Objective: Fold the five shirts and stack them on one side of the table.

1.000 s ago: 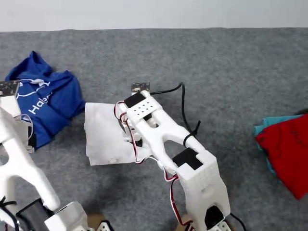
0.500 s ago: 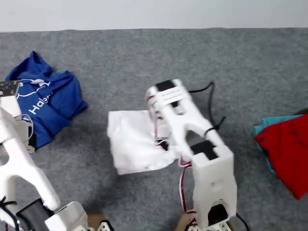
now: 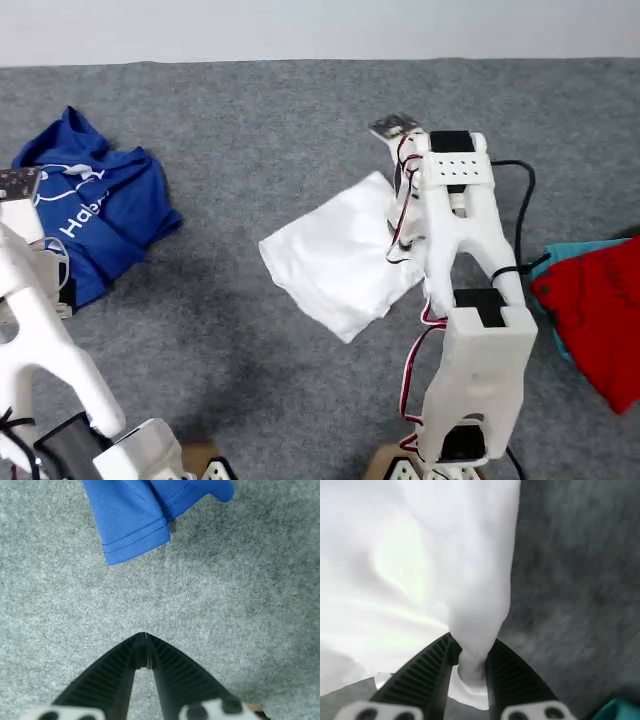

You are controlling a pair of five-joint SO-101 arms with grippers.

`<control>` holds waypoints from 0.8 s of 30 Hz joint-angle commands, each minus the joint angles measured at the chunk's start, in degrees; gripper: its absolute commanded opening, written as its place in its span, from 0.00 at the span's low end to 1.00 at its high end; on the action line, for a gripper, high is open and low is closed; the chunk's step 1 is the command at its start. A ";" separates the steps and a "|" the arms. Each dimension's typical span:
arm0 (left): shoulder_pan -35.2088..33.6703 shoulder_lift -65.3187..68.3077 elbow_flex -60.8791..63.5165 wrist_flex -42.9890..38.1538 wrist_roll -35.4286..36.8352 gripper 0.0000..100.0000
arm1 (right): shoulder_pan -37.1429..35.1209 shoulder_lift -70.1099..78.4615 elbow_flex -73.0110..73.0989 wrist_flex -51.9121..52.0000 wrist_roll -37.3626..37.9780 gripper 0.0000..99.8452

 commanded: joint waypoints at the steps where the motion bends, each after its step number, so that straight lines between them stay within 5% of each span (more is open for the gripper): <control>1: 0.00 -2.11 -0.31 1.41 0.09 0.00 | 0.48 -1.01 -4.04 -6.99 9.41 0.01; 6: -0.09 -2.11 -0.48 1.58 0.09 0.00 | 0.31 3.12 -7.30 -17.63 16.18 0.01; 14: 0.26 -2.11 -0.66 1.67 0.09 0.00 | -2.68 6.29 -9.67 -23.69 16.97 0.01; 21: 0.26 -2.11 -1.54 1.67 -0.18 0.00 | -2.68 4.88 -9.67 -21.85 6.33 0.27; 24: 0.35 -2.11 -3.82 2.81 -0.26 0.00 | -2.68 3.65 -9.93 -21.85 2.64 0.30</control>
